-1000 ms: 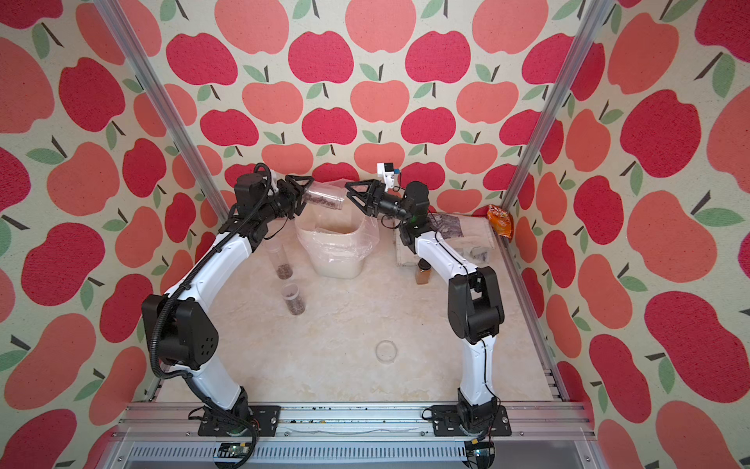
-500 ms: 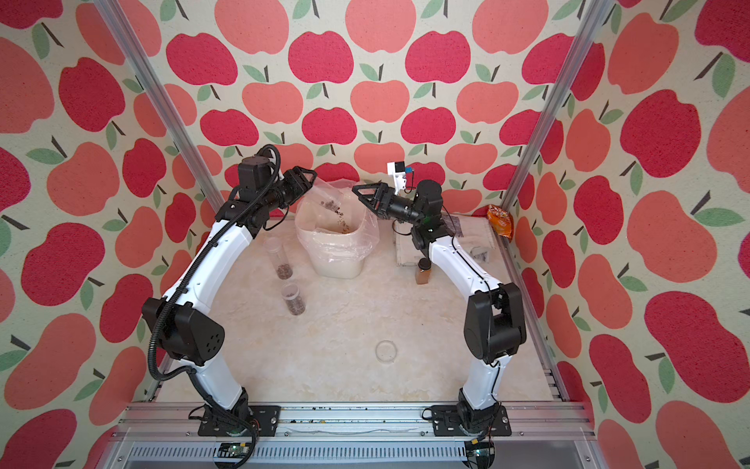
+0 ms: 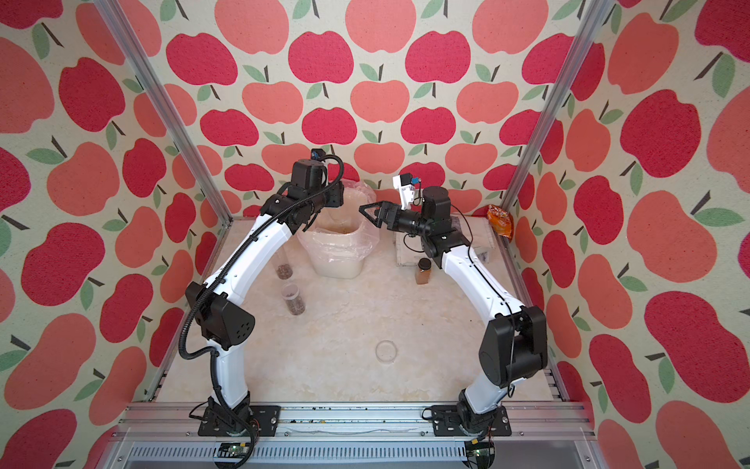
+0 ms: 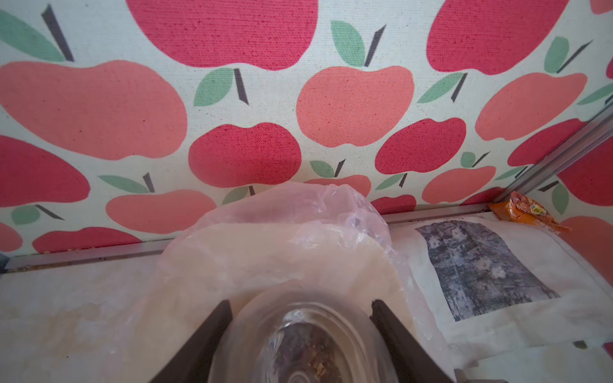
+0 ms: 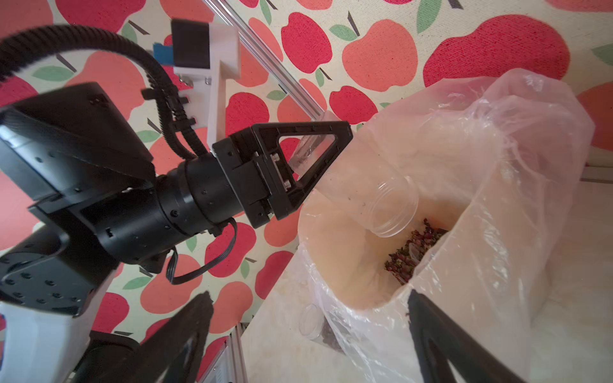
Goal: Empty the moldy dried flower tea in the jars
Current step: Pour the moldy dried flower tea into the trash bin.
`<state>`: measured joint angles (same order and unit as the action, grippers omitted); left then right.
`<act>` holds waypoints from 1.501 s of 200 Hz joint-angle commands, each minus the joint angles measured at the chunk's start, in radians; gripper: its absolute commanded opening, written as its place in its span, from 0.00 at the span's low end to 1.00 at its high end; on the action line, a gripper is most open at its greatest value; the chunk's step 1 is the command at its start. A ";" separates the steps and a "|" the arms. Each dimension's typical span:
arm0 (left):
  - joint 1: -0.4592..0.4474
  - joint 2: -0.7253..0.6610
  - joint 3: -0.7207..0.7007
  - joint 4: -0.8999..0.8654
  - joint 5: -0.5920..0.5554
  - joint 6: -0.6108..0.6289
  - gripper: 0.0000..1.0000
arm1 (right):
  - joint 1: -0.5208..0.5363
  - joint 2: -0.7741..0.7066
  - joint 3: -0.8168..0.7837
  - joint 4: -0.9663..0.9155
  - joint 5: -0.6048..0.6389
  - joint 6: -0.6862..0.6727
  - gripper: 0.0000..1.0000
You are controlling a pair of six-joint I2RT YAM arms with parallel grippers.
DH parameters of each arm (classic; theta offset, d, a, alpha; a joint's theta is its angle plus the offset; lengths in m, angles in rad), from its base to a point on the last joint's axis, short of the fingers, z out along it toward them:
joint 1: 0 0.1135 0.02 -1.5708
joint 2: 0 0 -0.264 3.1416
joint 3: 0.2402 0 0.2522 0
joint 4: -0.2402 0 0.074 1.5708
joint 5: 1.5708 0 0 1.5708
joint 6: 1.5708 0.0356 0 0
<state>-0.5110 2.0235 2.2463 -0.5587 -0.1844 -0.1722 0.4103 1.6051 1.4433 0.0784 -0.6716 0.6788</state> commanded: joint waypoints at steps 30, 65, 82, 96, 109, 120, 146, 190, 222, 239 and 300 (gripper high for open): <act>0.056 -0.016 0.020 -0.029 0.050 -0.043 0.00 | -0.024 -0.072 -0.107 -0.016 0.030 -0.079 0.96; 0.061 0.012 0.079 -0.104 0.085 -0.054 0.00 | -0.024 -0.093 -0.132 -0.015 0.021 -0.090 0.97; 0.023 0.001 0.057 -0.073 -0.003 0.023 0.00 | -0.024 -0.111 -0.147 -0.018 0.026 -0.103 0.97; -0.013 0.002 0.040 -0.036 -0.068 0.137 0.00 | -0.024 -0.128 -0.158 -0.033 0.034 -0.117 0.98; 0.047 0.010 0.067 -0.091 0.066 -0.016 0.00 | -0.024 -0.146 -0.163 -0.063 0.042 -0.139 0.98; 0.064 0.011 0.077 -0.101 0.102 -0.072 0.00 | -0.024 -0.162 -0.169 -0.085 0.054 -0.161 0.98; 0.032 0.012 0.079 -0.084 0.021 0.040 0.00 | -0.024 -0.203 -0.189 -0.125 0.085 -0.207 0.98; 0.022 0.011 0.083 -0.072 0.003 0.059 0.00 | -0.024 -0.228 -0.189 -0.171 0.100 -0.256 0.99; 0.019 0.008 0.083 -0.065 -0.027 0.062 0.00 | -0.024 -0.233 -0.184 -0.188 0.094 -0.275 0.99; 0.049 0.011 0.111 -0.107 0.055 -0.014 0.00 | -0.024 -0.235 -0.181 -0.205 0.096 -0.286 0.99; 0.081 0.028 0.162 -0.137 0.098 -0.083 0.00 | -0.025 -0.263 -0.177 -0.255 0.113 -0.339 0.99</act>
<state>-0.4507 2.0323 2.3177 -0.6380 -0.1551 -0.1722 0.3897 1.3853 1.2564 -0.1440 -0.5758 0.3874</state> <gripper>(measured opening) 0.648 0.992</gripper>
